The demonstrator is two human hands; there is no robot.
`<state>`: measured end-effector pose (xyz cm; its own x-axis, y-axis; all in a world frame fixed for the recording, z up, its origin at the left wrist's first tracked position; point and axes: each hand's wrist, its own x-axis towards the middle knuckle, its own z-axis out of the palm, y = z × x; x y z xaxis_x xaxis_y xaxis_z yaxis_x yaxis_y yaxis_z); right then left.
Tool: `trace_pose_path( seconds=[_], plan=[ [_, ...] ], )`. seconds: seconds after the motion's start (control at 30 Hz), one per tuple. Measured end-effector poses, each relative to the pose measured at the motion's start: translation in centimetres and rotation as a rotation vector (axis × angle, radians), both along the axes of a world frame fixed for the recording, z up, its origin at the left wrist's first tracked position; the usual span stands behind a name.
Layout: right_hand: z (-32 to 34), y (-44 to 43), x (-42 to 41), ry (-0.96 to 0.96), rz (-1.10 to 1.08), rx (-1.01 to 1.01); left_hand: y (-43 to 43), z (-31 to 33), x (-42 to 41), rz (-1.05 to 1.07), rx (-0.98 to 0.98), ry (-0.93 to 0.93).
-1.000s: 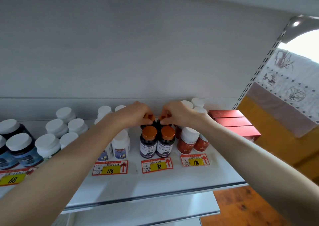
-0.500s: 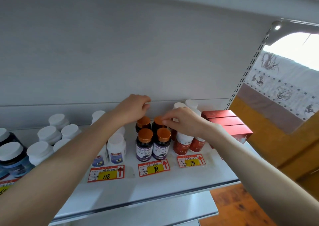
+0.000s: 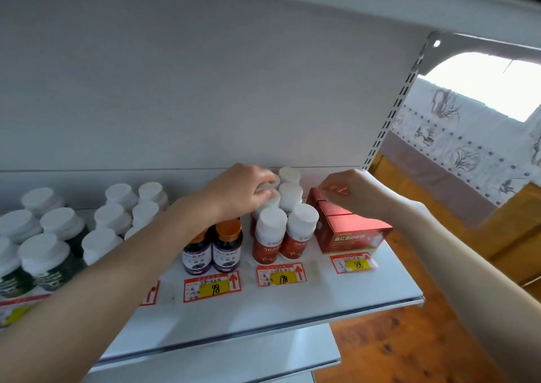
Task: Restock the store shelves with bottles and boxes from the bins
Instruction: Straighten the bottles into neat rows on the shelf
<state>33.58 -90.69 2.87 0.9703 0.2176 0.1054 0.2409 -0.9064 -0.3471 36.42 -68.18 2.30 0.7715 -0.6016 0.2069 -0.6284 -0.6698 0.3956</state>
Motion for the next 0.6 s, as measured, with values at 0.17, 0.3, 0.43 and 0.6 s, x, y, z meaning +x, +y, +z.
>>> trace_pose_path(
  seconds=[0.17, 0.3, 0.43, 0.6],
  plan=[
    [-0.9, -0.6, 0.5, 0.088, 0.092, -0.037, -1.0, -1.5, -1.6, 0.019, 0.188, 0.051],
    [-1.9, 0.7, 1.1, 0.194, 0.125, -0.126, -2.3, -2.1, -2.0, 0.078, 0.337, 0.046],
    [-2.2, 1.6, 1.4, 0.245, 0.159, -0.135, -2.8, -2.5, -2.1, 0.147, 0.343, 0.050],
    [-2.4, 1.8, 1.1, 0.244, 0.192, -0.200, -3.0, -3.1, -2.3, 0.139, 0.273, 0.119]
  ],
)
